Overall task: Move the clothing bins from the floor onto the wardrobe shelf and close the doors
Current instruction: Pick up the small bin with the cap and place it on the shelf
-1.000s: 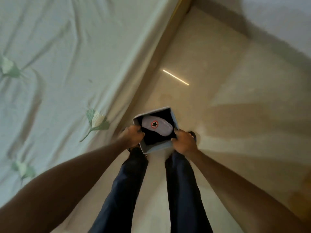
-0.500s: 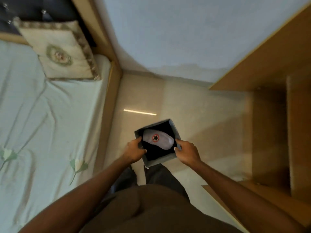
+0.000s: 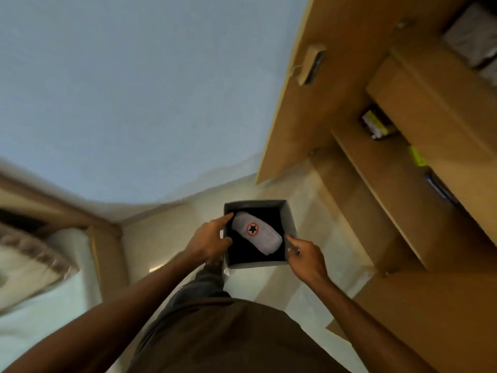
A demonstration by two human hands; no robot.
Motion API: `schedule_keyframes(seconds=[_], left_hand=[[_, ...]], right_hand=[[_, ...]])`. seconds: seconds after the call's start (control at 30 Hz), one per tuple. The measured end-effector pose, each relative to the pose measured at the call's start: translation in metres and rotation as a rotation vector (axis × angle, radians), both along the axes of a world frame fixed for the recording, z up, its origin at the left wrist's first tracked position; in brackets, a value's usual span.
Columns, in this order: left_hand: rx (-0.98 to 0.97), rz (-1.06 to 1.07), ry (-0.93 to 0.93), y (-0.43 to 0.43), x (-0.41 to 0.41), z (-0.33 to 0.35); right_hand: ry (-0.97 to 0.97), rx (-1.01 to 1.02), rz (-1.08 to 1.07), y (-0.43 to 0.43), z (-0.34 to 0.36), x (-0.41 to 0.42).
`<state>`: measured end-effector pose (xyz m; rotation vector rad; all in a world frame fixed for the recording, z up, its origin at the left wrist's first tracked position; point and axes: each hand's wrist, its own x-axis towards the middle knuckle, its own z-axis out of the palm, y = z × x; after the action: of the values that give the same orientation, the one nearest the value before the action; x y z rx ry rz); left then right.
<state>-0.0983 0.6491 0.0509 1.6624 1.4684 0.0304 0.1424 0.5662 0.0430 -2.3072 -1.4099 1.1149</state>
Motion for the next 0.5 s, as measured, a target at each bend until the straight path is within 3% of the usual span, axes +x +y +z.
schedule_keyframes(seconds=[0.23,0.5], left_hand=[[0.126,-0.264,-0.020,0.122,0.084,0.034],[0.218,-0.631,-0.074,0.202,0.241,0.048]], right_hand=[[-0.016,0.107,-0.350,0.059,0.025,0.042],[-0.082,0.230,-0.620,0.108,0.043,0.159]])
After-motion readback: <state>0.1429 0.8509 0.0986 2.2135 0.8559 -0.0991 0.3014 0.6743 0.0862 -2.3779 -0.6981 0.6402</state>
